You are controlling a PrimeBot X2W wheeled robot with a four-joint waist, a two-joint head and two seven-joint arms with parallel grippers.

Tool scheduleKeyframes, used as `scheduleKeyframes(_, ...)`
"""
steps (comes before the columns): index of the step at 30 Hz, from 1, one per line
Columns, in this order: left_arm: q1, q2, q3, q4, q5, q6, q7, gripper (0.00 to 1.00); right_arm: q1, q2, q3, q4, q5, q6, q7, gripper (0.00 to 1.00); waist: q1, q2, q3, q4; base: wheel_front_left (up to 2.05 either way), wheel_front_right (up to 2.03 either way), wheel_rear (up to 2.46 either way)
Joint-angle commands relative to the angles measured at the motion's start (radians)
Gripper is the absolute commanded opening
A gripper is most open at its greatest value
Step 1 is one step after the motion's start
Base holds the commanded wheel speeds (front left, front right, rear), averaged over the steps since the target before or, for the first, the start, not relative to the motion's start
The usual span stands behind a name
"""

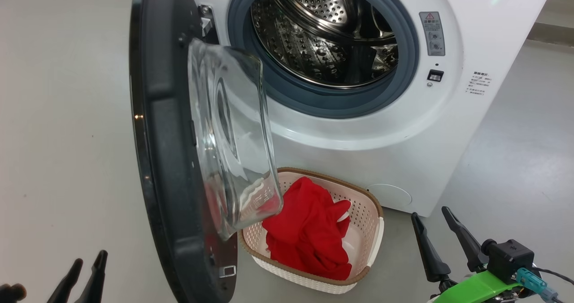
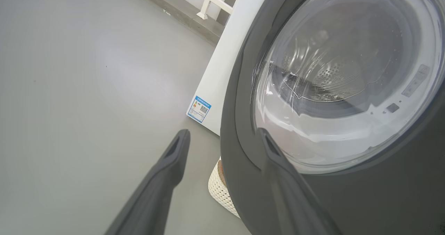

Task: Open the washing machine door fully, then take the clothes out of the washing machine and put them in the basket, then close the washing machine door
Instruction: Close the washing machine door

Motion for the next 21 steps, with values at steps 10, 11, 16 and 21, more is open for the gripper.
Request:
scheduleKeyframes(10, -0.026, -0.105, 0.216, -0.013, 0.389, 0.017, -0.062, 1.00, -0.015, -0.014, 0.024, -0.028, -0.006, 0.007, -0.006, 1.00, 0.0000, 0.0000, 0.009, -0.006, 0.00, 0.00, 0.00)
scheduleKeyframes(11, -0.020, -0.128, 0.244, -0.029, 0.434, 0.017, -0.062, 1.00, -0.015, -0.014, 0.023, -0.029, -0.006, 0.007, -0.006, 1.00, 0.0000, 0.0000, 0.010, -0.007, 0.00, 0.00, 0.00)
scheduleKeyframes(16, 0.007, -0.232, 0.362, -0.115, 0.655, 0.020, -0.062, 1.00, -0.015, -0.015, 0.022, -0.035, -0.005, 0.007, -0.006, 1.00, 0.0000, 0.0000, 0.015, -0.011, 0.00, 0.00, 0.00)
scheduleKeyframes(21, 0.023, -0.299, 0.419, -0.170, 0.781, 0.011, -0.062, 1.00, -0.016, -0.013, 0.025, -0.040, -0.005, 0.007, -0.006, 1.00, 0.0000, 0.0000, 0.018, -0.016, 0.00, 0.00, 0.00)
